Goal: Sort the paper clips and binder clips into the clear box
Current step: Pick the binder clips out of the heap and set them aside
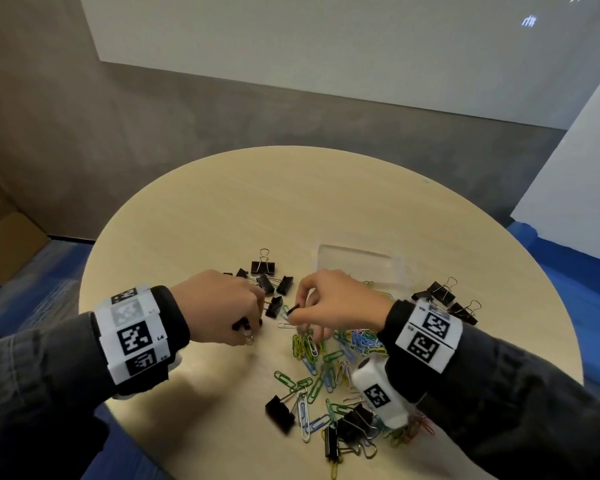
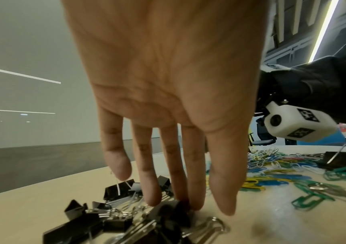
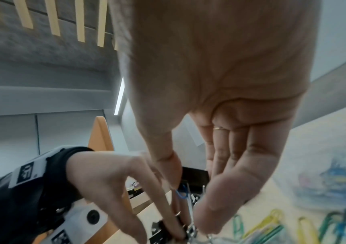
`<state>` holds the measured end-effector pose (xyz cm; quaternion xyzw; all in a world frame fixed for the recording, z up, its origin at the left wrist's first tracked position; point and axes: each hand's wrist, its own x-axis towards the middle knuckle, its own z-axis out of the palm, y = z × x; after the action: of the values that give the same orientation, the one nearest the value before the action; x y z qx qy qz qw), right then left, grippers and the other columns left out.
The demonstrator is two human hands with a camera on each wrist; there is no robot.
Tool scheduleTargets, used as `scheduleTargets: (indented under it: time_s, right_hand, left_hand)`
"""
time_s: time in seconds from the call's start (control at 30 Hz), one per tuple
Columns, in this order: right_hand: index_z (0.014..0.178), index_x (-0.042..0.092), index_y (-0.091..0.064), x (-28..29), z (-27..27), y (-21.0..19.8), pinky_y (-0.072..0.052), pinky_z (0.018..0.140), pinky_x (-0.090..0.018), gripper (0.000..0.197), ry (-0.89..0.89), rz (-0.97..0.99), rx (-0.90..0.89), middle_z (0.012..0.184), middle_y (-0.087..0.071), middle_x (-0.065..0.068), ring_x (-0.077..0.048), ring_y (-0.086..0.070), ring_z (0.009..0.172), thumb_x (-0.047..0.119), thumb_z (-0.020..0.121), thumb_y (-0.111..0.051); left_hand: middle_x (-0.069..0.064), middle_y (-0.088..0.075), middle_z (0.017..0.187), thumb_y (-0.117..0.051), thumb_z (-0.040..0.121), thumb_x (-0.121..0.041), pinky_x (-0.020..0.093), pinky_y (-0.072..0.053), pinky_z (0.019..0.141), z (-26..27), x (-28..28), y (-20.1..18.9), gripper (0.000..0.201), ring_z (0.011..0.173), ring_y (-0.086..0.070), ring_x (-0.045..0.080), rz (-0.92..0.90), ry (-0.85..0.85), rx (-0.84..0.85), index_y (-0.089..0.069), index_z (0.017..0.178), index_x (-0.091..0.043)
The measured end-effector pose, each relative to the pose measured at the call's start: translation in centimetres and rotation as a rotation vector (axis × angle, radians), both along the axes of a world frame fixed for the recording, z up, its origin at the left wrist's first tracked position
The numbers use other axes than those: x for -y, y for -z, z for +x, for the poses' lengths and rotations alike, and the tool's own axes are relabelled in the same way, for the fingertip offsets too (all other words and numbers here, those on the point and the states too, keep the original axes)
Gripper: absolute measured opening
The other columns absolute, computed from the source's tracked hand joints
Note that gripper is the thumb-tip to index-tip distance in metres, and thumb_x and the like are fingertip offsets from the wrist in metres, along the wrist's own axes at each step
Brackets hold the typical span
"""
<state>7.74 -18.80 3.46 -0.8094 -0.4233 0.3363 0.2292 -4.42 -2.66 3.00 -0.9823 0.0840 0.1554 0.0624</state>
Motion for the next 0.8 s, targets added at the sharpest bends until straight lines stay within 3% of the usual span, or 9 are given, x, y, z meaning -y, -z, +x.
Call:
scheduleTargets:
  time_s: [0.1, 0.2, 0.3, 0.4, 0.47, 0.57, 0.7, 0.8]
  right_hand:
    - [0.099, -0.005, -0.061, -1.1, -1.1, 0.5, -0.056, 0.056, -0.024, 0.028, -0.028, -0.035, 0.011, 0.080, -0.075, -0.014, -0.015, -0.066, 0.054, 0.019, 0.086, -0.066]
    - [0.099, -0.004, -0.062, -1.7, -1.7, 0.7, -0.057, 0.059, -0.024, 0.027, -0.038, -0.042, 0.031, 0.080, -0.075, -0.014, -0.022, -0.071, 0.062, 0.019, 0.085, -0.066]
    - [0.097, -0.003, -0.061, -1.6, -2.0, 0.5, -0.059, 0.064, -0.031, 0.027, -0.060, -0.018, 0.075, 0.079, -0.075, -0.015, -0.025, -0.074, 0.067, 0.019, 0.083, -0.066]
    - [0.093, -0.001, -0.061, -1.3, -1.9, 0.0, -0.059, 0.063, -0.033, 0.025, -0.059, 0.027, 0.102, 0.077, -0.075, -0.014, -0.020, -0.072, 0.060, 0.020, 0.081, -0.068]
    - [0.090, -0.002, -0.060, -1.0, -1.4, -0.4, -0.059, 0.062, -0.033, 0.026, -0.050, 0.047, 0.086, 0.075, -0.074, -0.014, -0.019, -0.071, 0.058, 0.020, 0.079, -0.070]
    - [0.090, -0.002, -0.061, -0.7, -0.6, -0.6, -0.058, 0.058, -0.028, 0.027, -0.035, 0.008, 0.007, 0.074, -0.074, -0.013, -0.017, -0.068, 0.056, 0.019, 0.079, -0.074]
    - [0.086, 0.004, -0.060, -0.5, -0.7, 0.0, -0.058, 0.059, -0.027, 0.024, -0.069, -0.073, -0.067, 0.074, -0.073, -0.012, -0.016, -0.068, 0.057, 0.021, 0.079, -0.076]
    - [0.088, 0.006, -0.059, -0.9, -1.1, 0.4, -0.056, 0.056, -0.021, 0.024, -0.130, -0.108, -0.082, 0.076, -0.072, -0.013, -0.011, -0.066, 0.051, 0.020, 0.080, -0.076]
  left_hand:
    - [-0.018, -0.053, 0.115, -0.057, 0.084, -0.043, 0.027, -0.042, 0.063, -0.1, -0.6, 0.1, 0.023, 0.098, -0.055, 0.010, 0.014, -0.043, 0.000, -0.066, 0.104, -0.036]
    - [-0.018, -0.054, 0.108, -0.057, 0.084, -0.048, 0.028, -0.047, 0.067, -0.2, -1.0, 0.4, 0.024, 0.094, -0.054, 0.008, -0.042, -0.114, 0.044, -0.066, 0.102, -0.035]
    - [-0.019, -0.058, 0.094, -0.063, 0.084, -0.050, 0.018, -0.043, 0.067, -0.1, -1.3, 0.4, 0.028, 0.078, -0.052, -0.002, -0.336, -0.232, 0.051, -0.062, 0.107, -0.034]
    - [-0.017, -0.064, 0.076, -0.071, 0.084, -0.032, 0.009, -0.041, 0.060, 0.0, -0.8, 0.3, 0.019, 0.064, -0.058, -0.006, -0.608, -0.268, 0.074, -0.065, 0.099, -0.024]
    - [-0.014, -0.068, 0.072, -0.070, 0.084, -0.017, 0.014, -0.048, 0.061, 0.0, -0.4, 0.3, 0.006, 0.061, -0.062, -0.003, -0.681, -0.259, 0.080, -0.067, 0.090, -0.019]
    - [-0.010, -0.071, 0.072, -0.064, 0.083, -0.010, 0.031, -0.057, 0.064, -0.2, 0.0, 0.3, 0.013, 0.058, -0.063, 0.005, -0.735, -0.260, -0.009, -0.065, 0.080, -0.022]
    - [-0.002, -0.073, 0.073, -0.070, 0.082, -0.023, 0.025, -0.053, 0.058, -0.4, 0.7, 0.6, 0.005, 0.060, -0.063, 0.008, -0.739, -0.279, -0.052, -0.068, 0.080, -0.020]
    - [0.000, -0.073, 0.074, -0.065, 0.088, -0.028, 0.016, -0.047, 0.047, -0.4, 1.4, 0.8, 0.017, 0.057, -0.062, 0.007, -0.730, -0.304, -0.097, -0.068, 0.086, -0.012]
